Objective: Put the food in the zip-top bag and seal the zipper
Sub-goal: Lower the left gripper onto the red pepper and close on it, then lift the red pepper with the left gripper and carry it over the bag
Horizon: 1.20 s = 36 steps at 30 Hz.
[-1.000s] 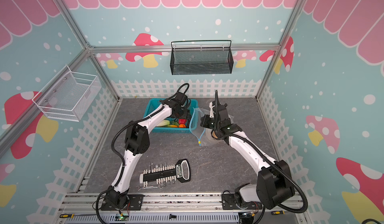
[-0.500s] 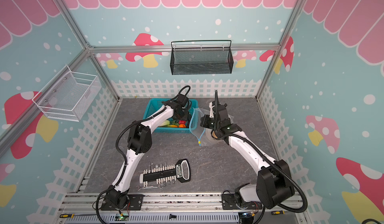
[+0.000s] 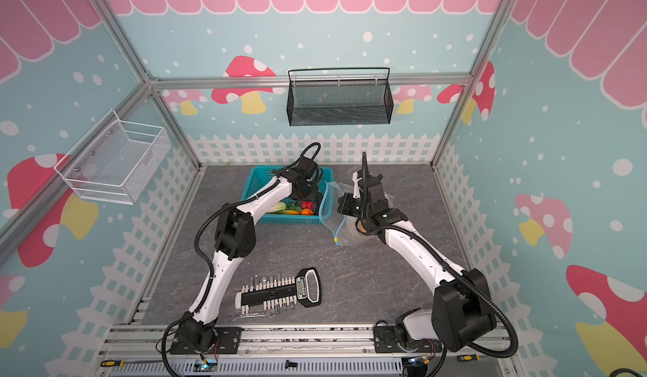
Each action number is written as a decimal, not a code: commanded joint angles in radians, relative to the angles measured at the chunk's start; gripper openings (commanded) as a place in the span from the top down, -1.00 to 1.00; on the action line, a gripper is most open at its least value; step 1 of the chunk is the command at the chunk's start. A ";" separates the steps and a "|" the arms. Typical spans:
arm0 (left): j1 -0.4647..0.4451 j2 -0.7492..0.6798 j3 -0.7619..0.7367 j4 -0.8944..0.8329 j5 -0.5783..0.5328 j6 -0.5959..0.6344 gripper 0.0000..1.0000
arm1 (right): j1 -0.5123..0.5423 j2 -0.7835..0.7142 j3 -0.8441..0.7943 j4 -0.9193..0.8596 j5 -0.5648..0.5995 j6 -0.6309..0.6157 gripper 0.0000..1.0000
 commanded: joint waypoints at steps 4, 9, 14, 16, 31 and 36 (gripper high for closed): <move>0.004 -0.088 -0.023 -0.004 0.029 -0.024 -0.09 | -0.006 0.005 0.010 0.019 0.014 -0.010 1.00; 0.003 -0.126 -0.063 0.010 0.048 -0.044 -0.08 | -0.005 0.002 0.001 0.029 0.024 -0.005 1.00; 0.003 -0.199 -0.147 0.047 0.068 -0.067 -0.07 | -0.005 0.001 -0.012 0.040 0.018 0.001 1.00; 0.001 -0.230 -0.179 0.057 0.076 -0.076 -0.07 | -0.006 -0.001 -0.017 0.045 0.018 0.002 1.00; -0.024 -0.518 -0.520 0.216 0.201 -0.190 -0.05 | -0.007 0.004 -0.024 0.058 0.006 0.008 1.00; -0.057 -0.613 -0.586 0.226 0.206 -0.204 -0.04 | -0.007 -0.003 -0.029 0.059 0.010 0.013 1.00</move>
